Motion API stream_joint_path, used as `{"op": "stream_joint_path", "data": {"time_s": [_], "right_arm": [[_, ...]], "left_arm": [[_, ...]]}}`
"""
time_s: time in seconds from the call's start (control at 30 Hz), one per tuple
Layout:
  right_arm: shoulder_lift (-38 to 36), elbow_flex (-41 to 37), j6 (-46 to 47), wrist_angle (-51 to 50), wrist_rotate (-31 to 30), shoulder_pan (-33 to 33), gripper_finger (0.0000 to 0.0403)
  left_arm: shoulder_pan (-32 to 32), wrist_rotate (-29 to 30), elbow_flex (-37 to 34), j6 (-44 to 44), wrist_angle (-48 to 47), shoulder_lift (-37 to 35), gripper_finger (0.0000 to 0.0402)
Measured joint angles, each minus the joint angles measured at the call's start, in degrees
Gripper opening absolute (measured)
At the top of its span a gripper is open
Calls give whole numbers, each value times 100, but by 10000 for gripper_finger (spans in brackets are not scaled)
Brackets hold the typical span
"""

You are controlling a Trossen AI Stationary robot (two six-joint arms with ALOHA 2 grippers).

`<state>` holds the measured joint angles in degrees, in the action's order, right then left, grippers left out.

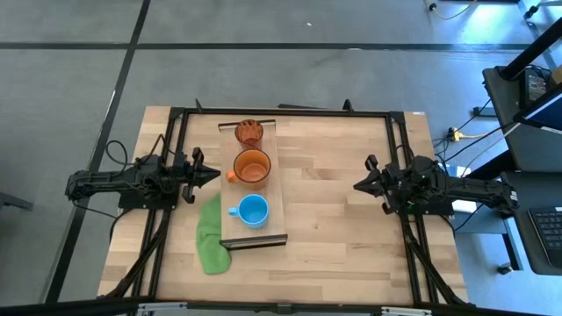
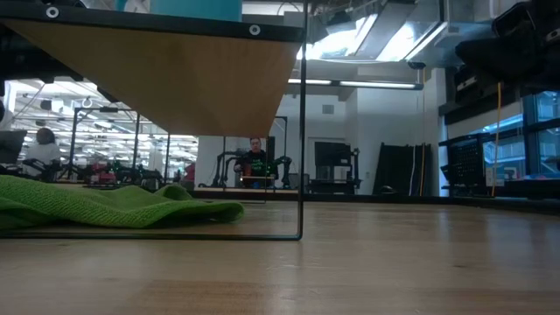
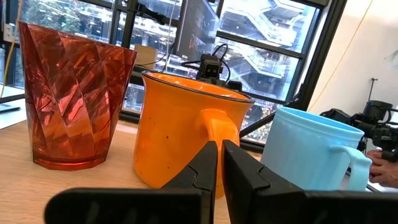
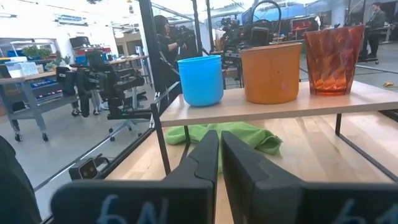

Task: Stack small to large cups/mugs on shelf
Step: Return to Home Position

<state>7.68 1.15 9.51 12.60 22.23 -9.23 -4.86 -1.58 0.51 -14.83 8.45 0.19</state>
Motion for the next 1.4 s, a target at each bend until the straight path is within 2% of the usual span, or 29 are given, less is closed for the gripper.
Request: {"op": "stream_joint_path", "data": {"time_s": [0.63, 0.83, 1.4], "right_arm": [[15, -2, -102, -302, 61, 2, 23], [14, -2, -528, -304, -221, 3, 23], [13, -2, -541, -306, -215, 4, 23]], "left_arm": [[0, 1, 0, -1, 0, 1, 16], [2, 2, 0, 0, 0, 2, 16], [0, 2, 0, -2, 0, 2, 16]]}}
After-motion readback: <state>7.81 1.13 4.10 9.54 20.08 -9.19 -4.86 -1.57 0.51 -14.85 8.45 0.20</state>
